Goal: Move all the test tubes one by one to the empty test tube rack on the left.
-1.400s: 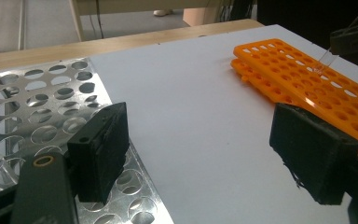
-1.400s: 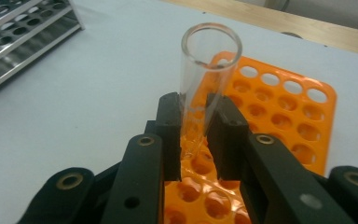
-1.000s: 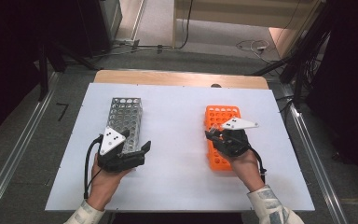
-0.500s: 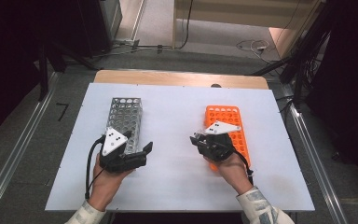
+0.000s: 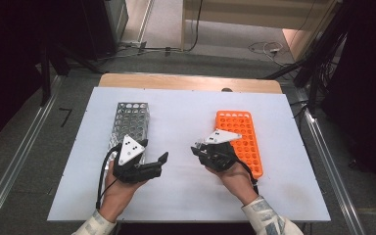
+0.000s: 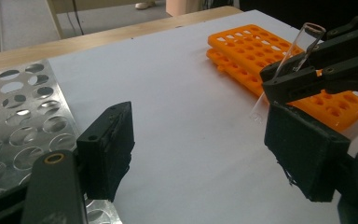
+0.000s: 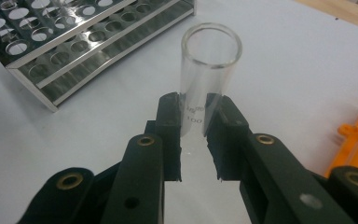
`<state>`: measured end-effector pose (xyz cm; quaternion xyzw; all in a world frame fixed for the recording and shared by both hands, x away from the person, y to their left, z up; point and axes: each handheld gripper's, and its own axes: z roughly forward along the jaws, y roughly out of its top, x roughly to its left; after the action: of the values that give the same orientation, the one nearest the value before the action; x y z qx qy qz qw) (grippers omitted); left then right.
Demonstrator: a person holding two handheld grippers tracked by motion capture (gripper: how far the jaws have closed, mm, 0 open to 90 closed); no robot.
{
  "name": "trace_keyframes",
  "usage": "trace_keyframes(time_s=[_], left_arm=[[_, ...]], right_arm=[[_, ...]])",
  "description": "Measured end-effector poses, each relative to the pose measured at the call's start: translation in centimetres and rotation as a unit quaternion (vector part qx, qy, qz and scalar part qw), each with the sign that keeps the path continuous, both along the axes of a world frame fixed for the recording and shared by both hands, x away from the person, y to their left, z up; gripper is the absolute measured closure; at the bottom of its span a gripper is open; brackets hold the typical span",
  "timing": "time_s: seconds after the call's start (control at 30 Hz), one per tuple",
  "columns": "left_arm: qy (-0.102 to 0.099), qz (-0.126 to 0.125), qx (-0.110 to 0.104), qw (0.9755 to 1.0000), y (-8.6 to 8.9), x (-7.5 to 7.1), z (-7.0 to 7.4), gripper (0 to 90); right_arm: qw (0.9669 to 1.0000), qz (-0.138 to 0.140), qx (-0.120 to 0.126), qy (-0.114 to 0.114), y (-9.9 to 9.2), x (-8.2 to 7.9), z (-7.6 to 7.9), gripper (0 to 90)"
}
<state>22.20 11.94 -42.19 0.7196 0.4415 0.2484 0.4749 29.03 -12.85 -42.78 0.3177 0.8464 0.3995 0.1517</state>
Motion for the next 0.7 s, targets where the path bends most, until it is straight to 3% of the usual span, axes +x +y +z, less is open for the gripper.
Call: trace_keyframes(time_s=[0.7], left_arm=[[0.000, -0.044, -0.002, 0.9990, -3.4, 0.7, 0.6, 28.7]], right_arm=[[0.9995, 0.031, -0.006, 0.004, 2.5, -0.8, -0.5, 73.0]])
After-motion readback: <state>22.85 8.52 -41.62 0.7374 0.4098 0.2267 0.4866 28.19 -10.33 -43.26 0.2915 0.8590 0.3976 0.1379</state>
